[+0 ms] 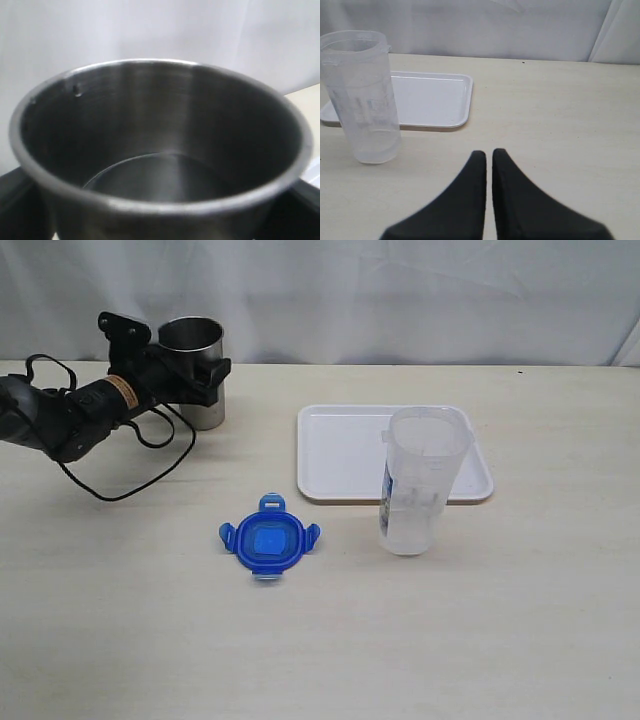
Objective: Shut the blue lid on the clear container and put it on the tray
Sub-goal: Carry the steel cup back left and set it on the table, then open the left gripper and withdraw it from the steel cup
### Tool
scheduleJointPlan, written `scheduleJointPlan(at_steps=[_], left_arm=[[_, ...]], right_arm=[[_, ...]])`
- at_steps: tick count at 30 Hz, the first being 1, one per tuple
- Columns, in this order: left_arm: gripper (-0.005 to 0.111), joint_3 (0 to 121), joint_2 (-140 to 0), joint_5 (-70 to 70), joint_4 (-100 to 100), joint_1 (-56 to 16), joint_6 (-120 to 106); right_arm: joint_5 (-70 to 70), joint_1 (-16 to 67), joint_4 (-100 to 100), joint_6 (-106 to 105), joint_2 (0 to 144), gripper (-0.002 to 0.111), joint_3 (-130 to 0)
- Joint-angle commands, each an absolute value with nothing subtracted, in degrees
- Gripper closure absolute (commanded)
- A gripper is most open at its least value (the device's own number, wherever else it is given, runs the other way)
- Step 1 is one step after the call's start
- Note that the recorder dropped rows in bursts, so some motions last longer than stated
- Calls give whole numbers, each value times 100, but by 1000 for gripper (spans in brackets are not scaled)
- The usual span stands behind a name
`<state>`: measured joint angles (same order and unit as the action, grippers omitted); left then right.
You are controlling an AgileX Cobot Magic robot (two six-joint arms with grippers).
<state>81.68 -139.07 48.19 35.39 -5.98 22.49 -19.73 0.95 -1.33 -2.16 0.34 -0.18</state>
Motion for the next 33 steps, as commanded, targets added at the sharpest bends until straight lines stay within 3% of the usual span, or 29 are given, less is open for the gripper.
scheduleJointPlan(at_steps=[1,5,33], left_arm=[[19,8205,-13844,4713,3682,-602,2299],[8,8194,-13844,4670,3792,-602,2299],[8,7396,-13822,5012,4005,-299,2124]], right_arm=[[-1961,82,-175,-215,0,104,0],[-1961,82,-175,-215,0,104,0],[-1961,82,-175,-215,0,104,0]])
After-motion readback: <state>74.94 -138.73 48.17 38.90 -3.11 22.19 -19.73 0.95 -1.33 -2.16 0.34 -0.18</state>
